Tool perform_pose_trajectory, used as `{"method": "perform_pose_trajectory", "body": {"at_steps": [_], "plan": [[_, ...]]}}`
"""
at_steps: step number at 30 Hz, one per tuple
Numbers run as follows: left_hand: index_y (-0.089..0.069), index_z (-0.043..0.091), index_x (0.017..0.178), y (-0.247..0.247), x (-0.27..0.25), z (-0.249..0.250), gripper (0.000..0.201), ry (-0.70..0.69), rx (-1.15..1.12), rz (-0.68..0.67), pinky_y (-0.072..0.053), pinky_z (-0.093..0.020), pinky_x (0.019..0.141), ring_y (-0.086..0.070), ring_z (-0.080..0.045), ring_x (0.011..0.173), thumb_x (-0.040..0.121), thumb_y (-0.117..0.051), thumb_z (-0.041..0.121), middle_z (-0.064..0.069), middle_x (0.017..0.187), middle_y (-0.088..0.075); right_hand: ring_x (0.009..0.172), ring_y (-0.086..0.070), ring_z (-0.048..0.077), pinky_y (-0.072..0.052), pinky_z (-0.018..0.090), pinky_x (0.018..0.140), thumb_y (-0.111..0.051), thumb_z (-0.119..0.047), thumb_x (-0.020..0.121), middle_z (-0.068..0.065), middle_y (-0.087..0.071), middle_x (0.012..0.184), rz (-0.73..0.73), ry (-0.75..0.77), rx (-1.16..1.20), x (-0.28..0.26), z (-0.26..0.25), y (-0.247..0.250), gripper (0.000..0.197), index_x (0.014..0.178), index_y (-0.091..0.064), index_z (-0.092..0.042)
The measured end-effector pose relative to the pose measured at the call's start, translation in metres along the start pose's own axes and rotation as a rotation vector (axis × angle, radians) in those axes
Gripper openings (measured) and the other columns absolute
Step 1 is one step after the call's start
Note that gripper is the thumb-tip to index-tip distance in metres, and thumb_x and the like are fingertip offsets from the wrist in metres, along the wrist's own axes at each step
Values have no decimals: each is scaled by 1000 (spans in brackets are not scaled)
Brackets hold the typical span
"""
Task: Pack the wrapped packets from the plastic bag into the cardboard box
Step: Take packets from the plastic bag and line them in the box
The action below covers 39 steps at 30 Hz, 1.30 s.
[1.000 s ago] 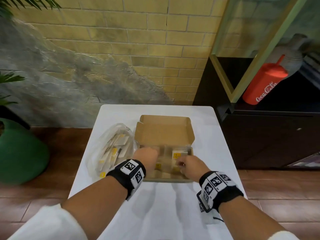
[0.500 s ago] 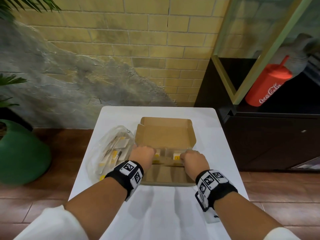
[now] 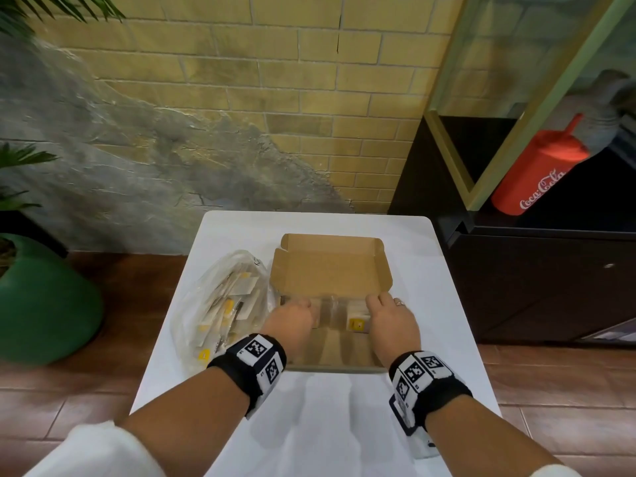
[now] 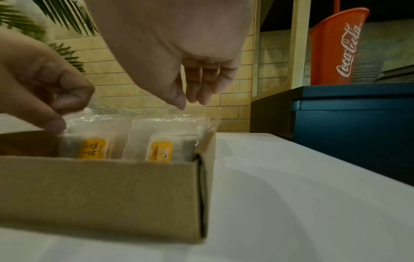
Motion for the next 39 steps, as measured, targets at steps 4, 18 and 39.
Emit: {"method": "perform_pose_trajectory", "body": {"at_steps": [4,18,39], "plan": [[-50,4,124,-26,-5,1,34,26,-27,-205,-45,-37,90,-53,-31,115,92,-40,5,-15,125,-51,100,-59,31,-45,35,75,-41,-1,88,13,-57,114,-355,85,1,-15,-15,-50,29,113,-54,-6],[-52,9,122,-21,-4,-16,37,127,-196,-172,-48,-31,88,-57,-26,107,85,-48,4,-11,119,-55,111,-56,29,-46,34,92,-41,-8,90,10,-52,128,-384,15,139,-18,-2,-52,40,129,-49,-15],[-47,14,136,-1,-23,-151,43,551,-391,58,-35,-36,109,-46,-26,127,94,-45,17,-8,141,-47,103,-59,19,-47,26,87,-46,-12,90,2,-64,115,-248,-62,467,-26,-8,-16,31,115,-62,-18]]}}
Point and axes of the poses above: each hand's wrist, its own x-axis towards the middle knuckle, its own y-axis out of the back of the hand, z = x × y, the point moved 10 cm from there along x, towards the middle knuckle
